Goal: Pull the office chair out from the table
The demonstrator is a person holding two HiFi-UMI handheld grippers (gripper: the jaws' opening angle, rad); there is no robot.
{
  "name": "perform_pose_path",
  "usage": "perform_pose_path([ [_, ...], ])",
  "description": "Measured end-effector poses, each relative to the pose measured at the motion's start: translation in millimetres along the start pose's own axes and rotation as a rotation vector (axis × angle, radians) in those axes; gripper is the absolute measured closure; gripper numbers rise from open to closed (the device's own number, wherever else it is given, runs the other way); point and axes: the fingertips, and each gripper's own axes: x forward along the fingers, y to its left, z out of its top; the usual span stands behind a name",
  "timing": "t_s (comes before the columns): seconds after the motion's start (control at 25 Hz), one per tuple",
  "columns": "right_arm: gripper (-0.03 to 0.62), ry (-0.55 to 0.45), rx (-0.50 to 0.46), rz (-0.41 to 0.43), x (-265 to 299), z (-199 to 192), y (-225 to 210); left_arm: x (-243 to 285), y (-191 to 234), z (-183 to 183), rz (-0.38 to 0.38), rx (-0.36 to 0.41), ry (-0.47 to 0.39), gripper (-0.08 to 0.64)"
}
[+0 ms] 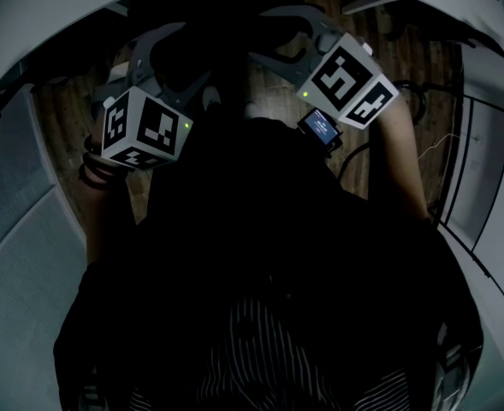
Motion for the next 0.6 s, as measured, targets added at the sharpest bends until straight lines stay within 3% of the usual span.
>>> perform_pose_path([
  [0.36,0.334,0.138,-0.102,0.013,12,-22,7,6,-10,-6,-0.033,0.007,0.02,0.167],
  [0.6,0.319,0.141,-0.103,0.007,18,-24,5,18,-11,-14,-0.036,0.069,0.067,0.155],
])
